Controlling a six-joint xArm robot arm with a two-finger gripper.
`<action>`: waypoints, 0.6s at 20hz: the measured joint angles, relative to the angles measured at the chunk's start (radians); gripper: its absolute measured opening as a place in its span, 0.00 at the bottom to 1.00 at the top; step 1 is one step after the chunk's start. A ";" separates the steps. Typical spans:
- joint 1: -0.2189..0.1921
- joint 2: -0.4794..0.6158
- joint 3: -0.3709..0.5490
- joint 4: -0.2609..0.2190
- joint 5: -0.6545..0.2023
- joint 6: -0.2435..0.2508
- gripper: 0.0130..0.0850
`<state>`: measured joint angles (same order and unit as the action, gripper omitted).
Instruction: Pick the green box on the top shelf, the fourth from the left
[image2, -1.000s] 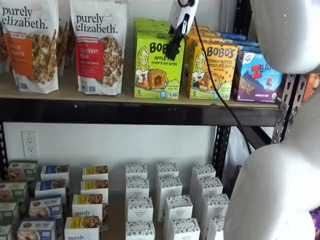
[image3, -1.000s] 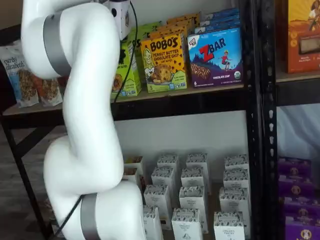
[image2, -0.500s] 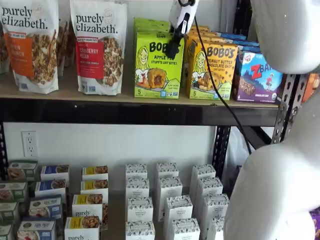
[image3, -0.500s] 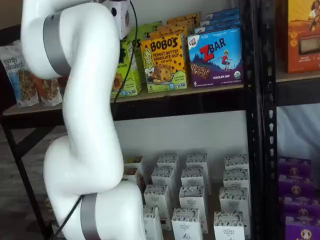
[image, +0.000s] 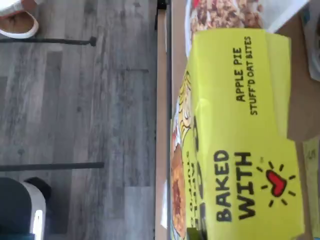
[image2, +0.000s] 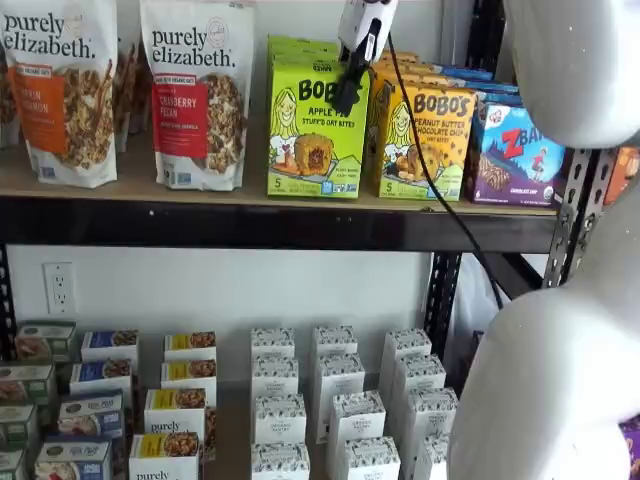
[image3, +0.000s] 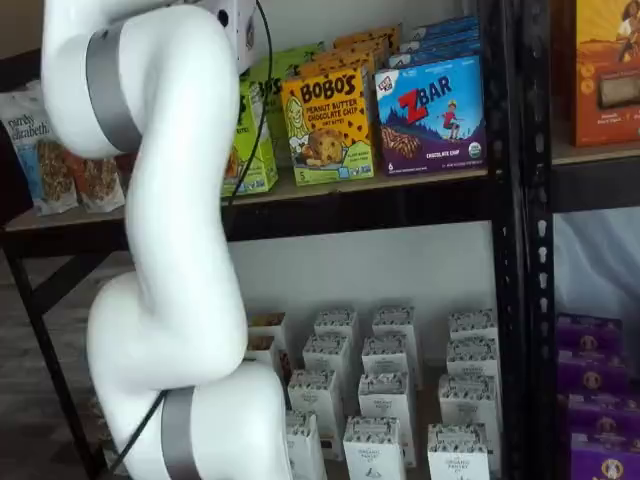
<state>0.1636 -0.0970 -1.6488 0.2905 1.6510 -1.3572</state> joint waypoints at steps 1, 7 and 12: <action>0.000 -0.004 0.000 0.005 0.009 0.002 0.17; -0.001 -0.064 0.050 0.044 0.017 0.009 0.17; -0.002 -0.133 0.119 0.075 0.013 0.013 0.17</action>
<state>0.1621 -0.2303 -1.5301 0.3657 1.6640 -1.3438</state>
